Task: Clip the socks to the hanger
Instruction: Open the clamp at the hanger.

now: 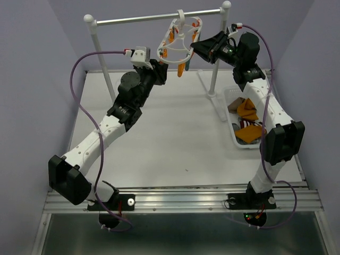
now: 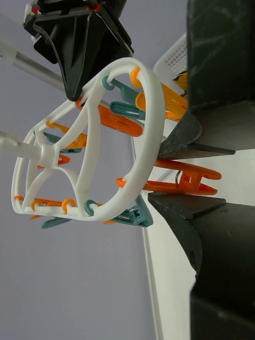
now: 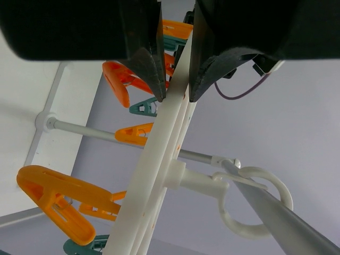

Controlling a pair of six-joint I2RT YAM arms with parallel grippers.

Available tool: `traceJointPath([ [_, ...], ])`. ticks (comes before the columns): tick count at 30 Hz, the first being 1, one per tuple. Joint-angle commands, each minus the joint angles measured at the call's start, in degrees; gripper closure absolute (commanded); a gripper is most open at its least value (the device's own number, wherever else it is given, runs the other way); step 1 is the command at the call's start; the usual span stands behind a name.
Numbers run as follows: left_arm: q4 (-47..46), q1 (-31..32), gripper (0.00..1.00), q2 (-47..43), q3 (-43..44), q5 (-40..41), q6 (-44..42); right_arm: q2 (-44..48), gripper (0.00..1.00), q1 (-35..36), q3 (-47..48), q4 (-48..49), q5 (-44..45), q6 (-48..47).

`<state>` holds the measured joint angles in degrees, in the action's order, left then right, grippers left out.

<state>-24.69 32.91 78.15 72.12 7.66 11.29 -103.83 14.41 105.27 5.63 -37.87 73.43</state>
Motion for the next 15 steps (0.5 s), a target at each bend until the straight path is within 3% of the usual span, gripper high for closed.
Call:
traceJointPath([
  [1,4.81,-0.3,1.0,-2.39,5.04,2.01,5.94,3.28,0.76,0.61,-1.39,0.7,-3.53,-4.35],
  [7,9.91,-0.39,1.0,-1.51,7.42,-1.86,6.11,4.16,0.74,0.61,-2.26,0.44,-3.88,-5.22],
  [15,9.22,-2.14,1.0,0.16,9.01,-6.51,9.7,4.52,0.73,0.61,-2.44,0.52,-3.97,-5.67],
])
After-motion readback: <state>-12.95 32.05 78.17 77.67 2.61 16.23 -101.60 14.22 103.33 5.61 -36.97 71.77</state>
